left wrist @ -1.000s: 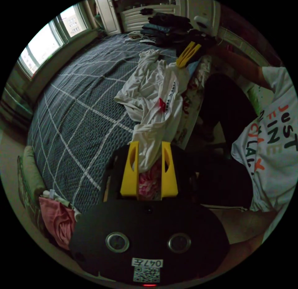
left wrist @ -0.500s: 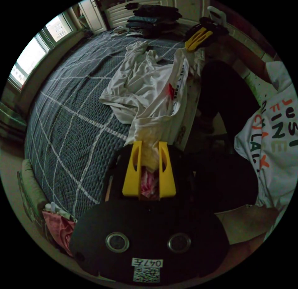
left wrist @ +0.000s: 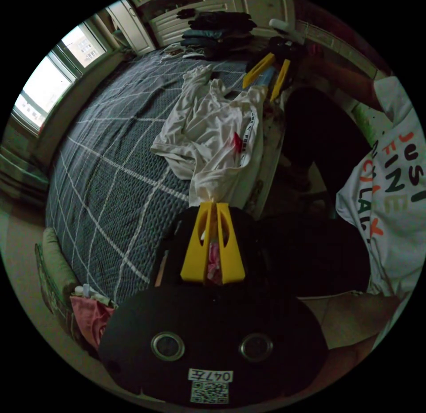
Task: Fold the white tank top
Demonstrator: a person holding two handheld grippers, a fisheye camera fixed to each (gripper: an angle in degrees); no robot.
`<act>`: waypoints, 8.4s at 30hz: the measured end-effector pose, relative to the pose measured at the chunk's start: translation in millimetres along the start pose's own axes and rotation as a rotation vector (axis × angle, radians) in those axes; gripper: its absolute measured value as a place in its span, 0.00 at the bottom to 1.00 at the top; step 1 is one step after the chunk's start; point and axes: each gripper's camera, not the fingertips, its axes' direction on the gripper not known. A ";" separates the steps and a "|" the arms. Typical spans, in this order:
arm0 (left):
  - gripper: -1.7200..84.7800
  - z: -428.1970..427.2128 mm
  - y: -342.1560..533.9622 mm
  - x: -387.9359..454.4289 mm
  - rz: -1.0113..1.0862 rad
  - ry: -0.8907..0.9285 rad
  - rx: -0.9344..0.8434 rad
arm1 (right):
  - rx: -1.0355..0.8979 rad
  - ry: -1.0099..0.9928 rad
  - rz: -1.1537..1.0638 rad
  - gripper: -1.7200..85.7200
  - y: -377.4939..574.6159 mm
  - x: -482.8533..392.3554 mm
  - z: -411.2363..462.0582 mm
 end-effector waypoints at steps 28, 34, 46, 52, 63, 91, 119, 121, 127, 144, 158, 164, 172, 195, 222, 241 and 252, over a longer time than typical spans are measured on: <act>0.01 -505.4 -11.7 -57.7 -0.196 -0.141 0.430 | -0.028 0.766 -0.024 0.02 -212.0 -95.3 -433.1; 0.01 -573.1 -13.4 -49.7 -0.179 -0.201 0.453 | 0.047 0.763 0.034 0.02 -231.8 -114.0 -495.2; 0.01 -697.9 -14.2 -62.1 -0.270 -0.341 0.620 | 0.109 0.810 0.025 0.02 -286.2 -137.6 -586.2; 0.01 -650.0 -88.6 -180.8 -0.498 -0.254 0.419 | -0.063 0.650 0.159 0.02 -345.7 -19.9 -530.1; 0.01 -670.1 -197.0 -252.7 -0.687 -0.818 0.567 | 0.261 1.085 0.358 0.02 -416.2 90.7 -528.0; 0.01 -129.4 -202.5 -183.3 -0.228 -0.105 -0.318 | -0.195 0.148 -0.159 0.02 -259.9 14.2 -25.7; 0.10 48.0 -308.2 -530.6 -0.617 -0.186 0.164 | 0.122 0.486 0.276 0.07 -131.1 327.7 73.3; 0.10 84.6 -337.4 -595.1 -0.646 -0.208 0.125 | 0.138 0.415 0.313 0.06 -127.9 367.7 92.5; 0.11 185.6 -411.6 -739.2 -0.661 -0.112 0.066 | 0.091 0.362 0.388 0.05 -118.4 495.2 160.1; 0.01 347.3 -517.6 -915.0 -0.573 -0.363 -0.079 | 0.166 0.295 0.601 0.04 -69.5 723.1 275.1; 0.10 434.7 -552.9 -989.8 -0.569 -0.140 -0.084 | 0.106 0.349 0.496 0.05 -64.7 775.9 326.2; 0.03 457.3 -553.2 -1021.6 -0.597 -0.112 -0.110 | 0.149 0.331 0.547 0.04 -55.2 797.0 335.4; 0.01 452.1 -526.7 -1063.0 -0.698 -0.249 -0.056 | 0.101 0.328 0.535 0.04 -56.7 825.2 344.7; 0.04 500.8 -430.9 -1120.4 -0.835 -0.355 -0.119 | -0.137 0.354 0.632 0.03 -74.8 878.5 411.3; 0.15 419.0 -131.2 -912.2 -0.896 0.330 0.112 | 0.275 0.555 0.690 0.09 58.9 504.2 169.0; 0.01 380.6 -7.7 -829.8 -1.005 0.219 0.232 | 0.158 0.172 0.888 0.12 113.1 523.9 183.1; 0.06 360.6 48.4 -794.0 -1.026 0.295 0.245 | 0.069 0.117 0.846 0.04 82.7 497.2 182.4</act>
